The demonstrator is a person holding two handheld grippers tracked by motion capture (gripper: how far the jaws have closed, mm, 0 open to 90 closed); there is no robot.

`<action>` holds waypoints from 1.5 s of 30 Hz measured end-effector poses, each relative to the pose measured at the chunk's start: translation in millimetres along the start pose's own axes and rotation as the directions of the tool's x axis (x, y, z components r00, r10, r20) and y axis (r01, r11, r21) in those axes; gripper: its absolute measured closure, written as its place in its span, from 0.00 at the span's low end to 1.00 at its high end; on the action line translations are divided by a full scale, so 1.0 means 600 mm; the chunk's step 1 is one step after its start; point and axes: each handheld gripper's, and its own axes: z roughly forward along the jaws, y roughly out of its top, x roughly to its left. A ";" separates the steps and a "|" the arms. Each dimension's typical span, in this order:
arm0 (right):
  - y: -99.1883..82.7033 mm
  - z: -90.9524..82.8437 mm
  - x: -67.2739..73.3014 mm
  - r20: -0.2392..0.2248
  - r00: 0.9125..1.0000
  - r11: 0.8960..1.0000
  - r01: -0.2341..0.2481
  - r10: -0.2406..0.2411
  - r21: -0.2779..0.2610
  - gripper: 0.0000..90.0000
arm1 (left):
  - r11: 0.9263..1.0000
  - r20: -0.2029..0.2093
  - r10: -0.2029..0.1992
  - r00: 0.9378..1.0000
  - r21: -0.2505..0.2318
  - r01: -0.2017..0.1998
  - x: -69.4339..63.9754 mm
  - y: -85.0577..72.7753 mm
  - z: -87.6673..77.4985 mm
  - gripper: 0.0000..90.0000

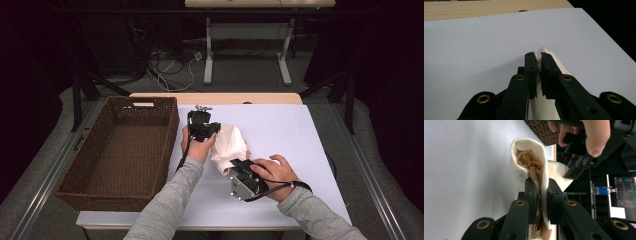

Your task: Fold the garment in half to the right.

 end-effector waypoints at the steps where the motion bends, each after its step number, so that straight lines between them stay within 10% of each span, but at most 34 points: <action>1: 0.001 -0.004 -0.002 -0.004 1.000 1.000 0.002 -0.002 0.005 0.90 | 1.000 0.000 0.000 1.000 0.000 0.000 0.000 0.000 0.000 0.94; 23: 0.041 -0.042 0.008 0.022 0.999 0.995 0.032 -0.030 -0.092 0.90 | 0.992 -0.002 0.126 0.992 -0.023 -0.126 -0.042 -0.042 -0.112 0.94; 45: 0.120 -0.025 -0.014 0.030 0.997 0.970 0.074 -0.069 -0.231 0.90 | 0.990 -0.089 0.127 0.988 -0.041 -0.131 0.008 -0.058 -0.232 0.94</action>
